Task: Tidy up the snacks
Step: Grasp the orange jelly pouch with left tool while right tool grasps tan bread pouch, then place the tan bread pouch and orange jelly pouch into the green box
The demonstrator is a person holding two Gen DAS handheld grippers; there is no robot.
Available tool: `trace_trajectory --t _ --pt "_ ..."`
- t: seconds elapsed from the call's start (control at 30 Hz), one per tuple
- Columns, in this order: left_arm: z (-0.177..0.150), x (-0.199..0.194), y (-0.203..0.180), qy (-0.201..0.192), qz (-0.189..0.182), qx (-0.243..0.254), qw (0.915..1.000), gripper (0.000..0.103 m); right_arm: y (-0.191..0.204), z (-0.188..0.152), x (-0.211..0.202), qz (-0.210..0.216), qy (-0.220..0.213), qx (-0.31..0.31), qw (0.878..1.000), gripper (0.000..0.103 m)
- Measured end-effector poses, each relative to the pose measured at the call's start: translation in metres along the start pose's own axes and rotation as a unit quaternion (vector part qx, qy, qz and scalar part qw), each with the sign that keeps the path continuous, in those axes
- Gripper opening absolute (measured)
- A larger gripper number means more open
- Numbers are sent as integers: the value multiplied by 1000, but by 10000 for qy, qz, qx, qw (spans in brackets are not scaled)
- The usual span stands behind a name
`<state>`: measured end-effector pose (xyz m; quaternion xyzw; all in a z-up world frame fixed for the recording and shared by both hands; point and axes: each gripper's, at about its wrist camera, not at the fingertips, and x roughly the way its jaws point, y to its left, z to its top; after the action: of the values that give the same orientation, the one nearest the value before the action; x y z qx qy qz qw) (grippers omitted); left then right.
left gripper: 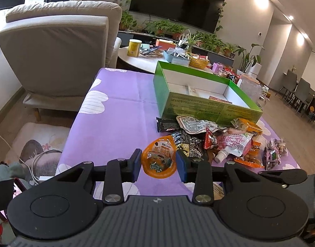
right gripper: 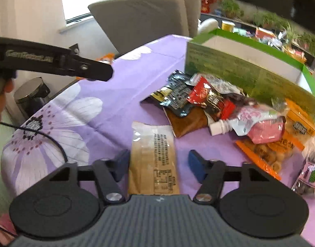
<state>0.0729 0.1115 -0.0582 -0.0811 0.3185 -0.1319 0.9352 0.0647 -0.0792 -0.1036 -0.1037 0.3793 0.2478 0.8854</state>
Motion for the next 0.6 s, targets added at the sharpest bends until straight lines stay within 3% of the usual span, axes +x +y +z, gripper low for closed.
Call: trace_trajectory --t 0.2,0.6 --pt "3 -4 -5 -73 -61 36 9999 33 -1 -3 -19 -89 -97 -77 9999 46" --pt "34 -3 -33 -431 -279 369 9980 33 -31 26 -68 -660 -1210 191 9903 46"
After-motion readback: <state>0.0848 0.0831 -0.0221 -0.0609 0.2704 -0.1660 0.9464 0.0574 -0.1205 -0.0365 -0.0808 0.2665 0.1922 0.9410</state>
